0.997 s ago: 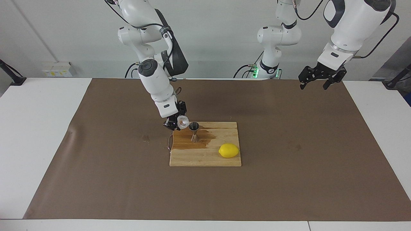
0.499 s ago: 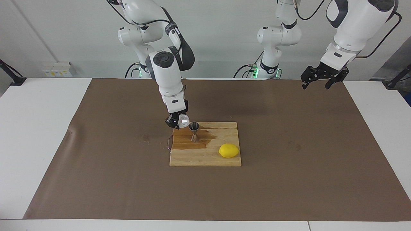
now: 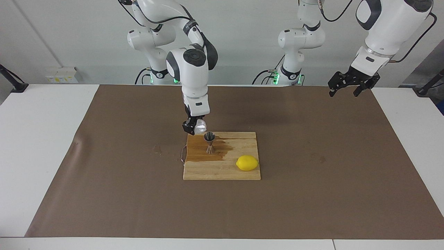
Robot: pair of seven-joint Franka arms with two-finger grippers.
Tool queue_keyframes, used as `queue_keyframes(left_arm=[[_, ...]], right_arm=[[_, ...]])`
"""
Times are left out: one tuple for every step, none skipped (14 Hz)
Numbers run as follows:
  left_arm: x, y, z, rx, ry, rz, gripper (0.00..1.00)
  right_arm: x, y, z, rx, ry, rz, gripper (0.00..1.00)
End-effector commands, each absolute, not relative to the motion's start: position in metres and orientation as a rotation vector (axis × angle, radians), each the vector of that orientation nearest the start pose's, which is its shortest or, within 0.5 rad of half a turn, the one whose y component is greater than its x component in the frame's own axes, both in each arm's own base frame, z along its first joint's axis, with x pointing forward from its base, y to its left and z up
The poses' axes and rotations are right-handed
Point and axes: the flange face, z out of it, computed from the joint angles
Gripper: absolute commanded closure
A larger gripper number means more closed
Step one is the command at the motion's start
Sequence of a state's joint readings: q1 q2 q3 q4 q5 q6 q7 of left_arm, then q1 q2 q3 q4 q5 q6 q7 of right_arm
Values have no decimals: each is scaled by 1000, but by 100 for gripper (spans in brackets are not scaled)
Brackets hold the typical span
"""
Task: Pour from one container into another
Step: 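Tilt the white cup with the right gripper over the silver cup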
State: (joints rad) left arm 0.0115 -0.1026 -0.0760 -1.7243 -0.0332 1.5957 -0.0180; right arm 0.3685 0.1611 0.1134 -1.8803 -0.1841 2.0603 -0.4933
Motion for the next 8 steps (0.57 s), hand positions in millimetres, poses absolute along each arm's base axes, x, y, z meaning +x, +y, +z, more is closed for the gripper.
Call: queue_keyframes(left_arm=[[530, -39, 619, -3178, 84, 24, 0], [534, -38, 622, -3176, 84, 14, 0], [541, -36, 620, -3176, 77, 26, 0], [547, -32, 624, -3174, 69, 50, 0], [545, -31, 625, -3173, 68, 84, 0], [540, -29, 625, -3173, 64, 108, 0], [536, -28, 626, -3173, 59, 128, 0], [535, -26, 623, -3173, 56, 133, 0]], right_arm=[[541, 268, 433, -2875, -1658, -21, 82], [542, 268, 435, -2881, -1667, -27, 84], [543, 268, 434, -2885, -1668, -27, 84], [543, 268, 435, -2888, -1667, -28, 84], [541, 273, 435, -2883, -1676, -30, 84], [541, 273, 435, -2882, -1676, -35, 84], [541, 274, 434, -2880, -1679, -35, 84], [542, 274, 432, -2881, -1686, -35, 84]])
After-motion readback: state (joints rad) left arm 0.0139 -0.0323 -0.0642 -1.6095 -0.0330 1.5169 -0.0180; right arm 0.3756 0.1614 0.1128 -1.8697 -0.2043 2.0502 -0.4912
